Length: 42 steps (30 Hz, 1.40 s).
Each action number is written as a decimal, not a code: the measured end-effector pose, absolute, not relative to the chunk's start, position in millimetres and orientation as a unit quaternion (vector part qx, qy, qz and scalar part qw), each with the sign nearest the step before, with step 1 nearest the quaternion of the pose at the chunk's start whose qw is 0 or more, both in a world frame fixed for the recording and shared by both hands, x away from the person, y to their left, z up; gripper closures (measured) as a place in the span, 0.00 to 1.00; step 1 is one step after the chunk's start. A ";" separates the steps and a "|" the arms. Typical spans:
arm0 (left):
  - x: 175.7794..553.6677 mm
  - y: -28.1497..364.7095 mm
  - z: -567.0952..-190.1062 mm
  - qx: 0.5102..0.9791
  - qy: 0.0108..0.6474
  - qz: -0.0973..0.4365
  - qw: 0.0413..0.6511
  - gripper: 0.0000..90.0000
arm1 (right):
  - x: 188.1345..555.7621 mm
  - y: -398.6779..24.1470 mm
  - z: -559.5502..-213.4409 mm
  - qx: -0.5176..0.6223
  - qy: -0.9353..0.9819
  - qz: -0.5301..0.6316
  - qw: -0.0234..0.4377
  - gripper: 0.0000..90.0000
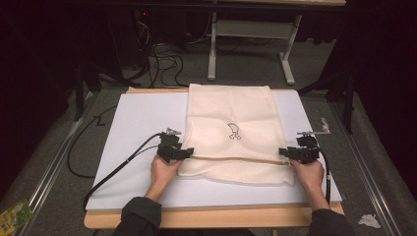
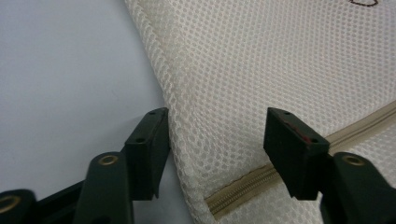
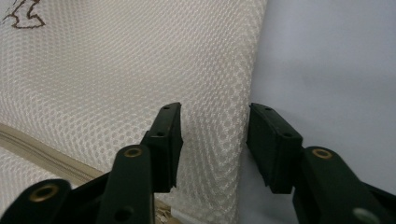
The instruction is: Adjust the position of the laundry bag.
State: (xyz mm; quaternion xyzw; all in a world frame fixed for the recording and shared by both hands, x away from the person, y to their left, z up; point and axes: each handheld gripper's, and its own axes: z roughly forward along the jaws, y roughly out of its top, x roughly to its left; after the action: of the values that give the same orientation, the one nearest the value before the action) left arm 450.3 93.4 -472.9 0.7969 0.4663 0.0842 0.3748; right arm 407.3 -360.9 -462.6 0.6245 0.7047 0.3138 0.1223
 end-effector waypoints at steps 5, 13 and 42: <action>449.3 93.9 -474.7 0.803 0.454 0.113 0.369 0.78 | 407.1 -358.0 -462.5 0.611 0.719 0.304 0.131 0.82; 447.8 97.6 -470.5 0.807 0.438 0.121 0.377 0.97 | 406.3 -355.3 -461.1 0.597 0.724 0.319 0.132 0.95; 424.6 186.2 -461.3 0.784 0.487 0.159 0.349 0.98 | 411.5 -278.2 -463.8 0.531 0.765 0.354 0.085 0.97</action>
State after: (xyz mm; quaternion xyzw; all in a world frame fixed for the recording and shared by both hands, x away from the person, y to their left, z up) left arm 424.6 186.2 -461.3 0.7843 0.4873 0.1590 0.3495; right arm 411.5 -278.2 -463.8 0.5307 0.7653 0.3543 0.0848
